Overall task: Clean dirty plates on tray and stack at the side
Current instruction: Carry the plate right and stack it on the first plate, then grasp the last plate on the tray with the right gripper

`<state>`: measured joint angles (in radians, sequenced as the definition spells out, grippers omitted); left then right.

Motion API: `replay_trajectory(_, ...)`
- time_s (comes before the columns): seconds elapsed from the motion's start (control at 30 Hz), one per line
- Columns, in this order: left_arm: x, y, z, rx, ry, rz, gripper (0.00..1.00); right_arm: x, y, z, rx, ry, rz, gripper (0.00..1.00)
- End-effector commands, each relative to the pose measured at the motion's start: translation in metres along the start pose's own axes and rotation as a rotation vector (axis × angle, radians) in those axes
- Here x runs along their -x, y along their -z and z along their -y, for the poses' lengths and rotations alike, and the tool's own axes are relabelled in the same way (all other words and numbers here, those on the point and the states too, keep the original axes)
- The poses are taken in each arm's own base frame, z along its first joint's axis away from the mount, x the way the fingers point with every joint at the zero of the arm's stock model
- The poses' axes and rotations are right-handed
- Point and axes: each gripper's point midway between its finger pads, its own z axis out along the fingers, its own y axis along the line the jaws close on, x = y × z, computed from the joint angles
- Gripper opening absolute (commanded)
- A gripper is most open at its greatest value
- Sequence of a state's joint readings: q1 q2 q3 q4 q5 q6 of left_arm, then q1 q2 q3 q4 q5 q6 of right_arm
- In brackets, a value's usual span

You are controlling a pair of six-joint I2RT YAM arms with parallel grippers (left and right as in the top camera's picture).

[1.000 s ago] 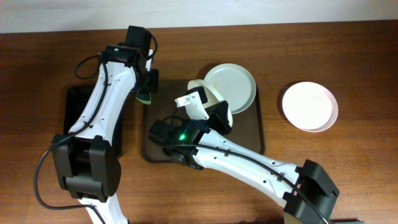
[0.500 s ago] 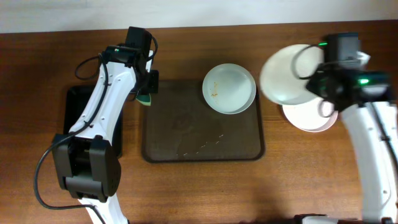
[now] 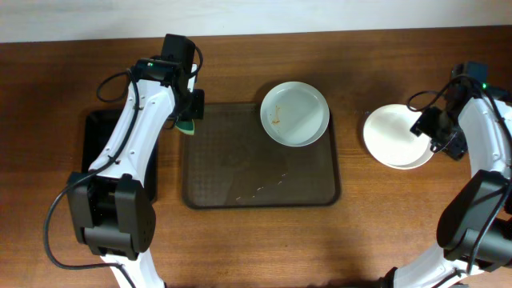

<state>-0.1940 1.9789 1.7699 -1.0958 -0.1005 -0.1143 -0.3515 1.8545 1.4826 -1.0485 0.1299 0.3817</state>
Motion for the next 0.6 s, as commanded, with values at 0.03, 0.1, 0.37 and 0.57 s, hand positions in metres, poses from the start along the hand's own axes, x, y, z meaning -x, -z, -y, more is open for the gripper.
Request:
replay_trajectory(0.03,0.0,0.002,0.001,-0.008,0.006,0.007,0.01,-0.009,0.047,-0.091,0.342,0.213,-0.002,0.7)
replay_trajectory(0.1,0.0,0.002,0.001,-0.009,0.006,0.007,0.01,-0.036,0.057,-0.153,0.408,0.241,0.006,0.62)
replay_trajectory(0.37,0.0,0.002,0.001,-0.009,0.006,0.006,0.01,-0.102,-0.019,-0.244,0.284,0.254,-0.031,0.38)
replay_trajectory(0.57,0.0,0.002,0.001,-0.008,0.006,0.005,0.01,-0.172,-0.035,-0.207,0.09,0.381,-0.267,0.32)
